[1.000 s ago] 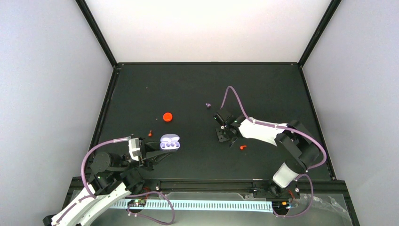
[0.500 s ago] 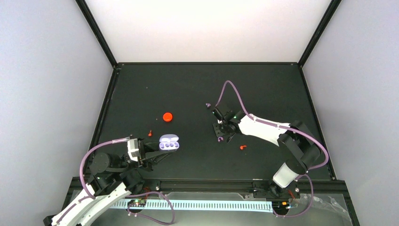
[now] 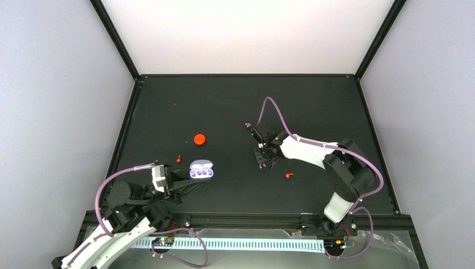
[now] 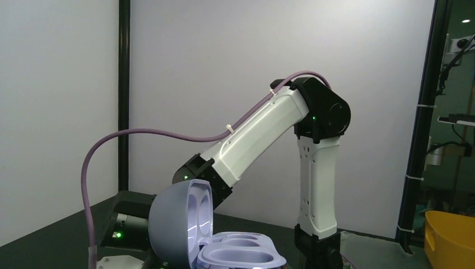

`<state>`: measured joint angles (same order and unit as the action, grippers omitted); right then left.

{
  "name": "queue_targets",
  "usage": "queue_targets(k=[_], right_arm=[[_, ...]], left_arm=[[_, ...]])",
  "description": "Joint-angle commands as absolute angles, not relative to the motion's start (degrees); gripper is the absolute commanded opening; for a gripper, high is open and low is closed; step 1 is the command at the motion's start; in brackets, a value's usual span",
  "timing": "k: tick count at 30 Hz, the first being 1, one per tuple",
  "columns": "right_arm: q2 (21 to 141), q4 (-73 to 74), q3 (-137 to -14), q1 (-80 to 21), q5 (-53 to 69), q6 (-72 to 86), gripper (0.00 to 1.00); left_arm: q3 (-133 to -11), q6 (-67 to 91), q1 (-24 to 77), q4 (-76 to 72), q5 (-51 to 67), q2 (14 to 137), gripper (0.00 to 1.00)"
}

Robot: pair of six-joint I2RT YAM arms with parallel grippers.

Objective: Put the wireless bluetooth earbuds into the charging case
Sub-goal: Pick up the earbud from the center of the board.

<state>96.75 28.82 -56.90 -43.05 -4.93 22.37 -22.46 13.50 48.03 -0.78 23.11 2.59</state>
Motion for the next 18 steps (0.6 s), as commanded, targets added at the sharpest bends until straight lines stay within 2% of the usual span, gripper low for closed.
queue_targets(k=[1, 18], right_arm=[[97.62, 29.0, -58.48, -42.79, -5.54, 21.3, 0.23], [98.48, 28.65, -56.62, -42.8, -4.44, 21.27, 0.17]], left_arm=[[-22.85, 13.53, 48.17, -0.79, 23.03, 1.94, 0.02], [-22.85, 13.58, 48.16, -0.67, 22.91, 1.76, 0.02]])
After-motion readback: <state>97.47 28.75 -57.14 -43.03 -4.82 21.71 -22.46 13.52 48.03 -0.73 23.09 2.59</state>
